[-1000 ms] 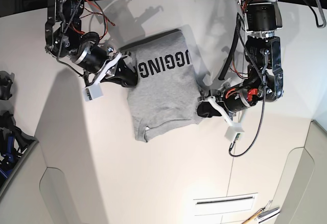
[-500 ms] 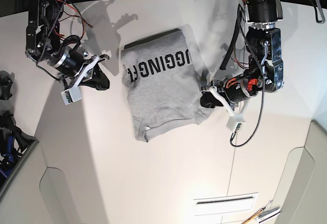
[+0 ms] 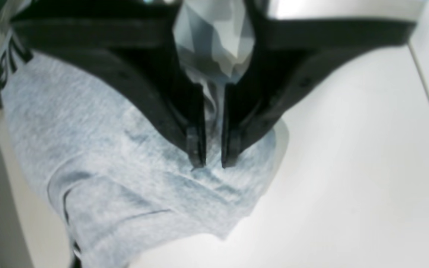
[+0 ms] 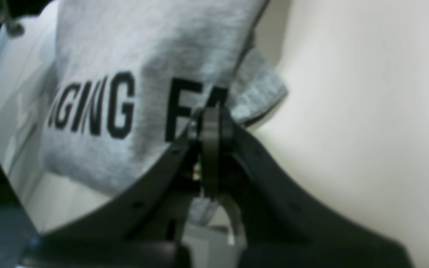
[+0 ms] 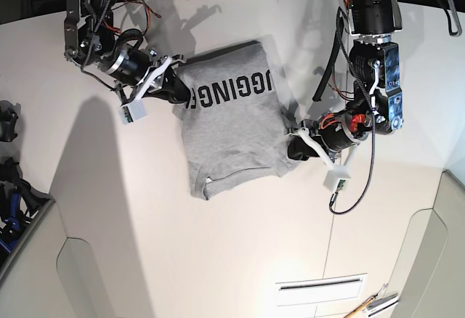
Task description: Fold the T-shirt properly
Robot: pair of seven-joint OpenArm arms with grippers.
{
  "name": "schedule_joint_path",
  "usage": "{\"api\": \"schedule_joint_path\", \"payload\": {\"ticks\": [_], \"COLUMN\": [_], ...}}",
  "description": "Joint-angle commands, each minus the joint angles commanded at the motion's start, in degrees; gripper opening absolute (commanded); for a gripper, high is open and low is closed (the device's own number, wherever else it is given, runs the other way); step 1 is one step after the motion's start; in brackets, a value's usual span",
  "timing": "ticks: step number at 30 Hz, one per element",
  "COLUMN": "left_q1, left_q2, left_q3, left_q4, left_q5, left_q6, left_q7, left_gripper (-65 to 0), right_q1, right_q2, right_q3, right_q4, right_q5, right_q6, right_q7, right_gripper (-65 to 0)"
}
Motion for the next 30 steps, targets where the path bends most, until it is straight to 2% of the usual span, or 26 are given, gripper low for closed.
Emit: {"api": "schedule_joint_path", "payload": {"ticks": [5,8,11,15,16,19,20,26,30], "left_q1": [-0.04,-0.2,0.04,2.84,4.22,9.2,11.32,27.39,40.06], "left_q2": [0.0,-0.09,-1.18,-4.35,-5.18,-6.71,-6.71,-6.67,-6.64], "left_q3": [0.0,0.0,-0.11,-0.11,-0.11,-0.74,-1.7,-12.98,-15.85], "left_q4": [0.02,0.39,3.5,11.39,13.4,18.49,20.15,31.74,38.64], "left_q5": [-0.04,-0.87,-1.16,-4.0,-4.35,-4.37,-4.42,-10.12,-12.35], "left_q6": [0.09,0.66,0.66,0.68,0.79,3.63,3.67,3.34,0.76], "left_q7": [0.02,0.09,1.77,4.85,4.98,4.94,4.98,6.49,8.44], "left_gripper": [-56.6,-56.6,-56.6,-56.6,-56.6,-56.6,-56.6,-56.6,-56.6], "right_q1": [-1.92,-1.7,-1.73,-1.73,-1.84,-3.02,-4.0,-13.9,-20.41], "right_q2": [0.0,0.04,0.04,0.85,1.7,5.73,7.48,16.79,23.06], "right_q3": [-4.94,-5.22,-2.47,3.87,5.03,6.82,6.93,6.93,6.88], "right_q4": [0.02,0.04,0.09,0.83,1.42,4.17,5.49,14.16,16.06], "right_q5": [1.92,1.79,1.44,1.95,2.4,5.38,6.58,12.22,17.77], "right_q6": [0.02,0.0,0.0,0.37,0.5,0.5,0.5,0.68,0.68], "right_q7": [0.24,0.63,0.68,-1.11,-2.01,-4.07,-4.39,-6.91,-8.46], "right_gripper": [-65.0,-65.0,-65.0,-65.0,-65.0,-65.0,-65.0,-65.0,-65.0]}}
